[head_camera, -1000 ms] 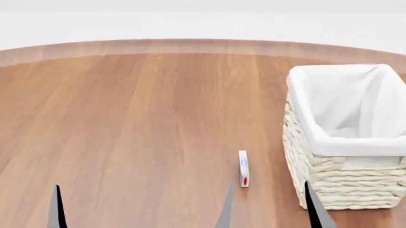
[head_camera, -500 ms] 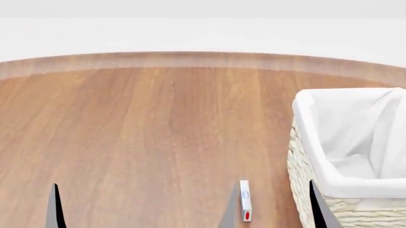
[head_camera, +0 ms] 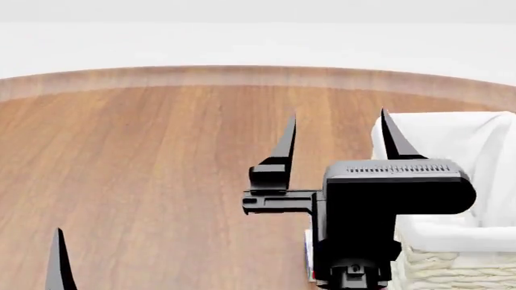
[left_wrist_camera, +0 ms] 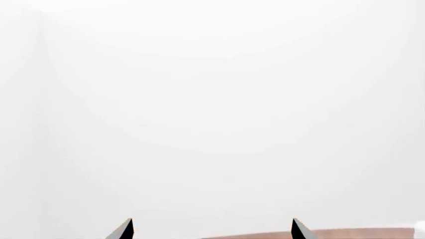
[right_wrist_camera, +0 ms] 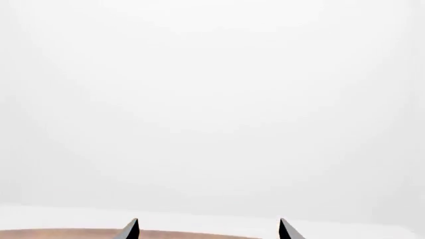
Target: Pick up the cream cheese box, and put it in the basket.
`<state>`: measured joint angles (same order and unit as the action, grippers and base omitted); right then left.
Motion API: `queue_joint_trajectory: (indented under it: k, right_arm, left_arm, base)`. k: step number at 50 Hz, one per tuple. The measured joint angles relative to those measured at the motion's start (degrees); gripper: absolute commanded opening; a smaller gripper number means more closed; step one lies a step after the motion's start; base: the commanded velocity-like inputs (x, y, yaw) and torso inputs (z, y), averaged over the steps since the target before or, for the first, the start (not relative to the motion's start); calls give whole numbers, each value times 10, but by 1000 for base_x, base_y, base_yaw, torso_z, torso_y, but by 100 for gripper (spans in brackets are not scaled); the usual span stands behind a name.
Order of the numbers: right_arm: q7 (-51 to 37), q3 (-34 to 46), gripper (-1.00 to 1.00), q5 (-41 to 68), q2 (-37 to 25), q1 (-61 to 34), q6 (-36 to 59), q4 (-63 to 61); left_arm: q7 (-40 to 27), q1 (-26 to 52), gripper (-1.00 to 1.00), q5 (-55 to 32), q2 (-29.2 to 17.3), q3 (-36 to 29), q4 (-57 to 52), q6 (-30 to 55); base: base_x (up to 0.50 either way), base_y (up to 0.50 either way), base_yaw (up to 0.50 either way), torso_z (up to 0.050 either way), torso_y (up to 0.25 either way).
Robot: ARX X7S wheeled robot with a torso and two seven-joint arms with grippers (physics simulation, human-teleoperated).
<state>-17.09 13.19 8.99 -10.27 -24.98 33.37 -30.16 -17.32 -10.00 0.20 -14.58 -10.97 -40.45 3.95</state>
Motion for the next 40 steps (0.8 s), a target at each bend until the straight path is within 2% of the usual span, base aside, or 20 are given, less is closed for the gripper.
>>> queue_joint_trajectory:
  k: [8,15,30,40]
  right_arm:
    - [12,12,100,6,27,-115,14,121]
    - [12,28,100,2,52,-185,-11,250]
    - [16,68,100,37,88,-249,-157,578]
    - [21,173,100,139,97,-284,-284,797]
  left_arm:
    - [-2,2,100,7,-4,-4,-1,4]
    - [-9,4,100,22,-6,-7,0,5]
    - [-17,5,100,30,-9,-11,0,9]
    - [-18,7,100,23,-11,-11,2,12]
  base:
    - [0,0,0,0,0]
    - [0,0,0,0,0]
    - [0,0,0,0,0]
    - [0,0,0,0,0]
